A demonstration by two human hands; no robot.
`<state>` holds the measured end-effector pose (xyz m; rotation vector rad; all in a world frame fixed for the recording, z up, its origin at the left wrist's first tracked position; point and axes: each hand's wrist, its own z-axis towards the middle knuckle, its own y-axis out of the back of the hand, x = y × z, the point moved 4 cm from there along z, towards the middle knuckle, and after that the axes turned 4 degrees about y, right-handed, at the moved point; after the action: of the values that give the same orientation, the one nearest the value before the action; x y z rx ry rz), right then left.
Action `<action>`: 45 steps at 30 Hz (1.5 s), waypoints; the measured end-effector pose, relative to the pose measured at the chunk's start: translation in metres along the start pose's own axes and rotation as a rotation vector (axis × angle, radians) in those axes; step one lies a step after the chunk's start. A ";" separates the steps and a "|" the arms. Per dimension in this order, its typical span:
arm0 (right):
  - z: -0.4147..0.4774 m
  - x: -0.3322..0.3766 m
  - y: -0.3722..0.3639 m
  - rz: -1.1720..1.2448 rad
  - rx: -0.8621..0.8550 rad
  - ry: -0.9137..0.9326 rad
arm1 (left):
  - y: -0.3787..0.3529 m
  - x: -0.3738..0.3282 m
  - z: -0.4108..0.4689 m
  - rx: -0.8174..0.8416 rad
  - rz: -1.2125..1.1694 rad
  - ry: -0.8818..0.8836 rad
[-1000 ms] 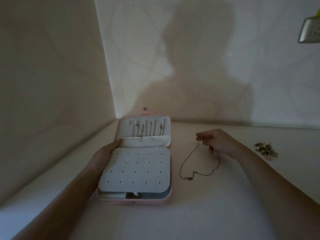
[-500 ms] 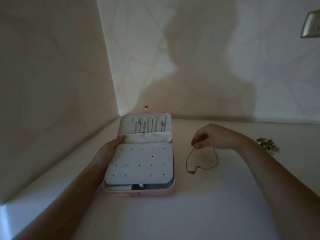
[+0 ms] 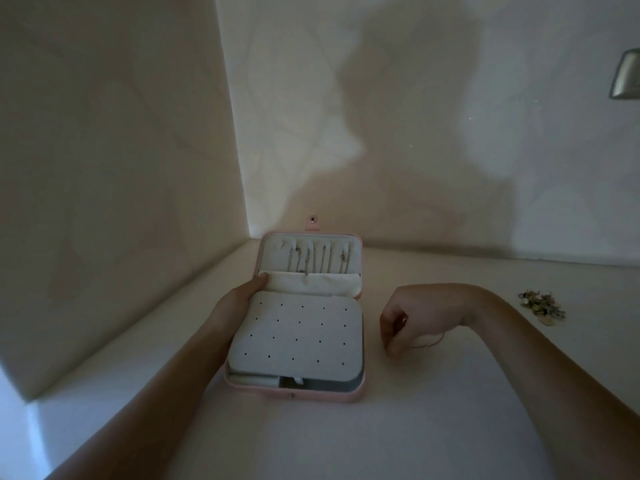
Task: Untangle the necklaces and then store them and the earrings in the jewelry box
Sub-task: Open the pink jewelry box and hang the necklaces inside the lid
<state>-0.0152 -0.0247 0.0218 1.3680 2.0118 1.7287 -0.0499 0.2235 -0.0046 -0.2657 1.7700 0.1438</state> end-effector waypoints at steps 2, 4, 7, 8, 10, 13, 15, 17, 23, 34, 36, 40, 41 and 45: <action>-0.011 0.003 0.011 0.147 -0.046 0.065 | -0.004 -0.003 -0.004 0.015 0.006 -0.016; -0.025 0.010 0.028 0.294 -0.085 0.151 | -0.005 -0.005 -0.006 0.017 0.019 -0.046; -0.041 0.030 0.059 0.532 -0.165 0.260 | -0.006 -0.008 -0.005 0.040 0.034 -0.082; -0.043 0.035 0.072 0.602 -0.209 0.272 | -0.007 -0.009 -0.005 0.054 0.034 -0.087; -0.044 0.045 0.099 0.649 -0.314 0.264 | -0.009 -0.010 -0.005 0.086 0.018 -0.083; -0.047 0.065 0.135 0.548 -0.436 0.234 | -0.012 -0.009 -0.007 0.131 -0.007 -0.059; -0.050 0.079 0.152 0.453 -0.480 0.205 | -0.014 -0.009 -0.009 0.159 -0.019 -0.056; -0.053 0.094 0.163 0.372 -0.499 0.183 | -0.015 -0.009 -0.010 0.182 -0.025 -0.054; -0.056 0.133 0.184 0.297 -0.613 0.252 | -0.026 -0.005 -0.012 0.260 -0.007 -0.057; -0.046 0.161 0.210 0.328 -0.722 0.393 | -0.028 -0.007 -0.017 0.327 -0.004 -0.203; -0.044 0.166 0.213 0.330 -0.720 0.399 | -0.028 -0.008 -0.017 0.330 -0.010 -0.208; -0.036 0.174 0.221 0.314 -0.711 0.388 | -0.029 -0.008 -0.017 0.351 -0.031 -0.201; -0.033 0.175 0.222 0.309 -0.710 0.380 | -0.029 -0.008 -0.017 0.350 -0.030 -0.200; -0.019 0.181 0.224 0.290 -0.716 0.359 | -0.028 -0.008 -0.016 0.329 -0.041 -0.190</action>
<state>-0.0129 0.0700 0.2945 1.1789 1.1108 2.6174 -0.0560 0.1930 0.0081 -0.0479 1.5691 -0.1474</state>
